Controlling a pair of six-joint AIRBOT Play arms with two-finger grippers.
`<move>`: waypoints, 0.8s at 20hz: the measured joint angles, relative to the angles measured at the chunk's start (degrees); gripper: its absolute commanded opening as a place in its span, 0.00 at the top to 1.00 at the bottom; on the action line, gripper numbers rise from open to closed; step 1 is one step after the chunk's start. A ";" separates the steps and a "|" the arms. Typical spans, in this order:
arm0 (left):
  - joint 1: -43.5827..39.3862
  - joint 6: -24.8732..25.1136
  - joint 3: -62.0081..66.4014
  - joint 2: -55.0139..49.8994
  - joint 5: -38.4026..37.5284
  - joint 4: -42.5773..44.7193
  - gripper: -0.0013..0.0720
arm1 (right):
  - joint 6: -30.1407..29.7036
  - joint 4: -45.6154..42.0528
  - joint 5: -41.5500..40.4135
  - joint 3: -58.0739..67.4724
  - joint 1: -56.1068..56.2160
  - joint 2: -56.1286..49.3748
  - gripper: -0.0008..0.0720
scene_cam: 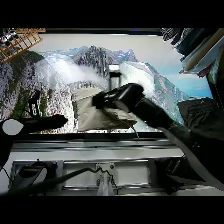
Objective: Fold the clothes and pants, and hang the long-sleeved shirts on hangers.
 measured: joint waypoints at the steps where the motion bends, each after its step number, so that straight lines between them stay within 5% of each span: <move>1: 0.02 -0.57 -0.11 0.09 0.22 0.24 0.98 | -2.54 3.58 -3.02 0.50 1.25 -0.59 0.27; 5: 0.04 -2.08 -0.28 0.28 0.66 0.68 0.98 | -11.13 8.66 -3.19 4.24 1.64 0.13 0.30; 10: 0.04 -2.69 -0.33 0.31 0.74 0.94 0.95 | -16.02 -1.79 8.09 5.70 -12.37 4.74 0.32; 11: 0.04 -2.69 -0.33 0.31 0.74 0.96 0.85 | -17.53 -2.73 10.05 5.05 -17.25 5.27 0.31; 12: 0.04 -2.71 -0.33 0.31 0.74 0.98 0.65 | -19.69 -2.62 11.61 3.78 -22.43 5.62 0.24; 13: 0.04 -2.75 -0.33 0.31 0.74 0.96 0.57 | -22.32 -0.87 12.41 2.10 -27.32 5.84 0.13; 16: 0.04 -2.89 -0.33 0.31 0.76 0.63 0.56 | -34.47 12.81 13.27 -6.51 -42.25 5.60 0.08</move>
